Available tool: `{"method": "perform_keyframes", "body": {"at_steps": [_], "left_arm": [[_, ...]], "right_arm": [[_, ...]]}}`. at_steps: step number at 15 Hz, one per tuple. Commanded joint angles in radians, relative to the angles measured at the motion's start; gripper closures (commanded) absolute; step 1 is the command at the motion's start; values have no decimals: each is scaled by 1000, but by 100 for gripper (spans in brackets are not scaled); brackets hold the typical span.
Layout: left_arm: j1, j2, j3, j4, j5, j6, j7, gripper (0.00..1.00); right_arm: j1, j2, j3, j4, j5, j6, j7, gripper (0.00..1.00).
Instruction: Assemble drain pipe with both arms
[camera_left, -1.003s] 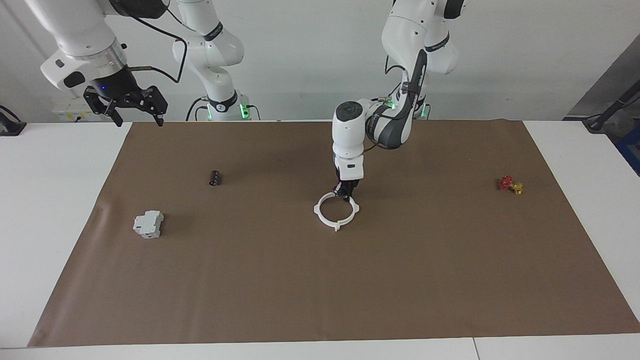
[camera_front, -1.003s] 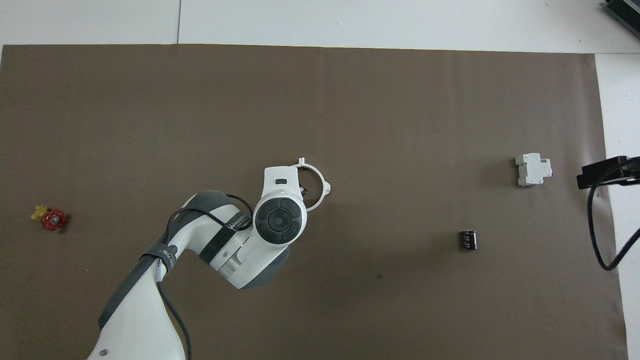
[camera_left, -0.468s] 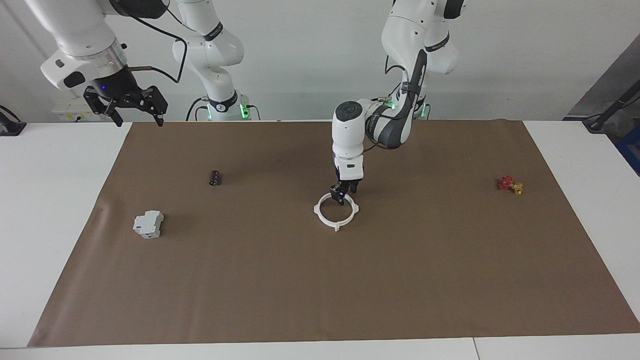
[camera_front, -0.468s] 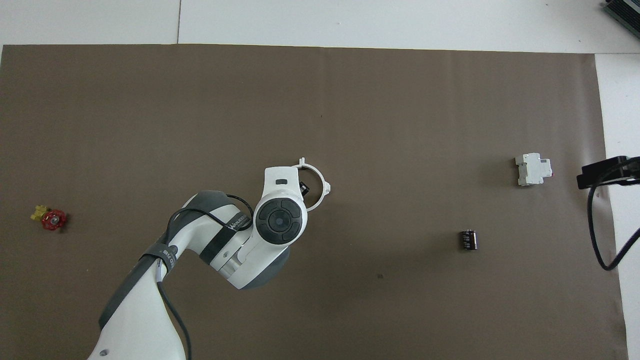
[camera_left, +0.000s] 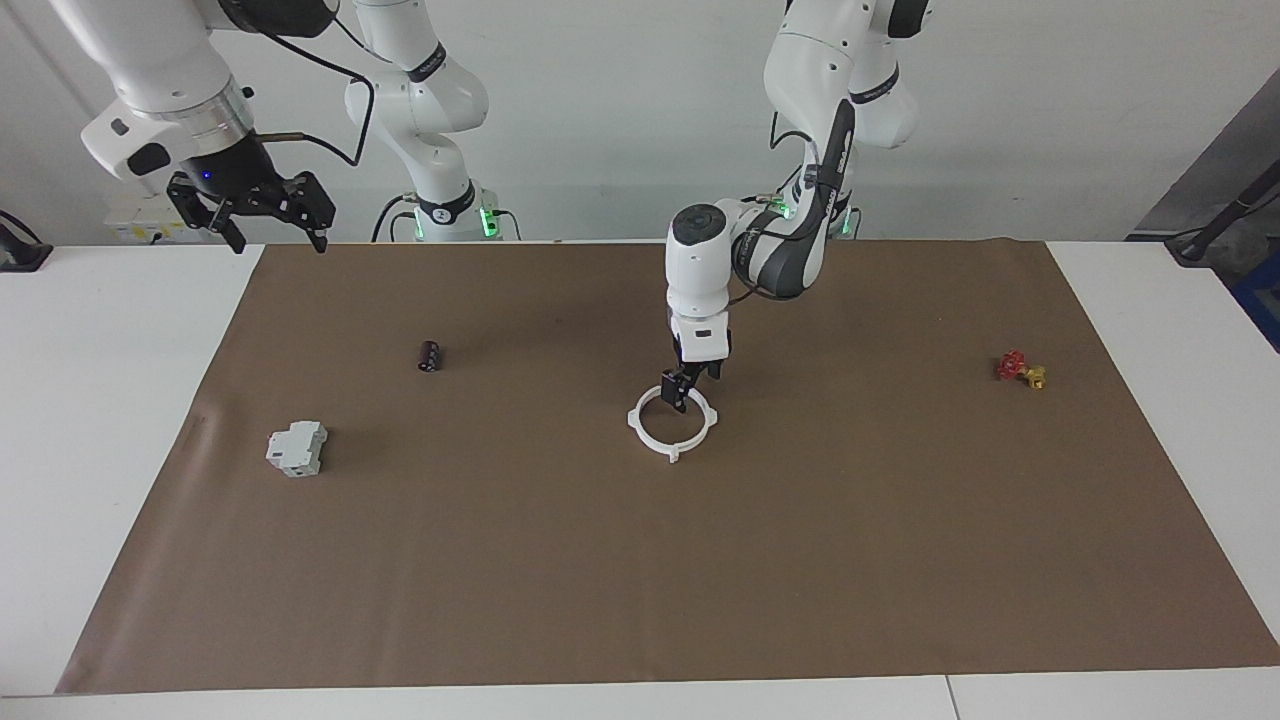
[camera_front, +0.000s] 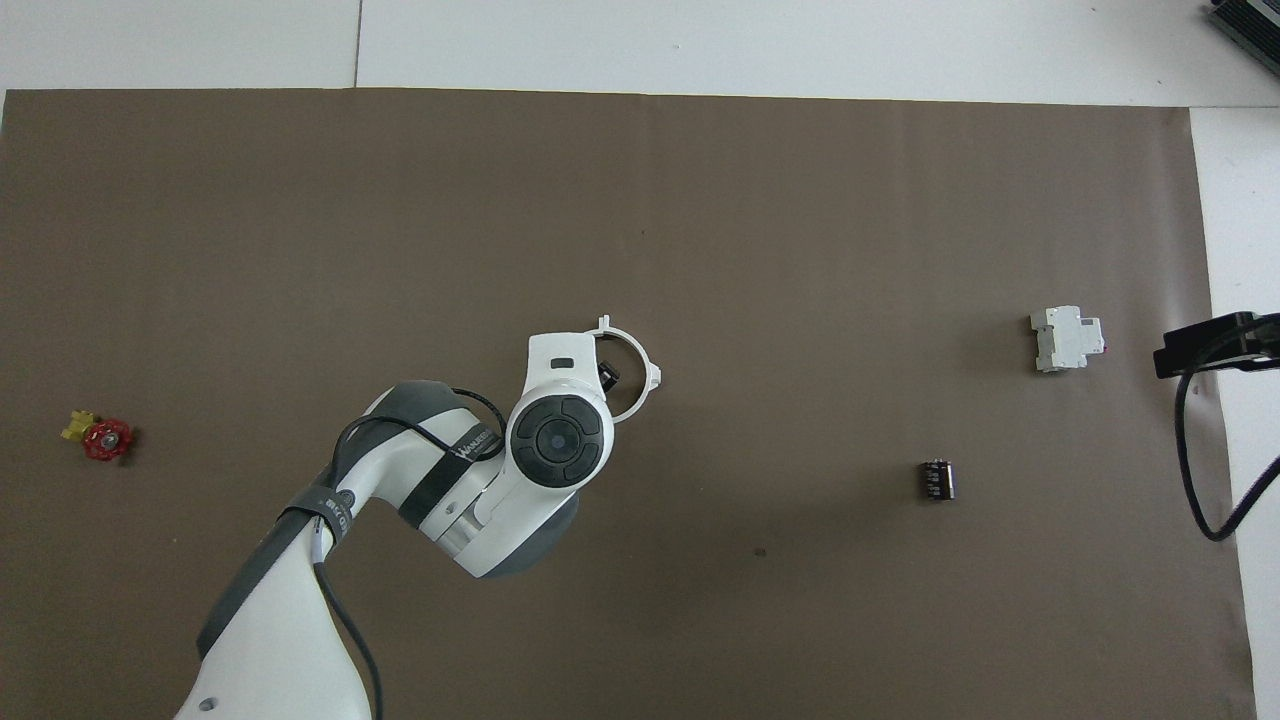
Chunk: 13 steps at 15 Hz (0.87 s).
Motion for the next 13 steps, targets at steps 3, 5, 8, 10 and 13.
{"method": "perform_keyframes", "body": {"at_steps": [3, 5, 8, 10, 13], "left_arm": [[95, -45, 3, 123, 18, -252, 225, 0], [140, -91, 1, 129, 11, -291, 291, 0], [193, -129, 3, 144, 11, -355, 375, 0], [248, -160, 5, 149, 11, -413, 568, 0], [377, -212, 3, 149, -23, -481, 946, 0]], "right_arm": [[-9, -7, 5, -2, 23, -9, 5, 0], [-9, -7, 5, -2, 23, -9, 5, 0], [-9, -7, 5, -2, 23, -9, 5, 0], [-9, -7, 5, -2, 23, -9, 5, 0], [-9, -7, 5, -2, 23, -9, 5, 0]]}}
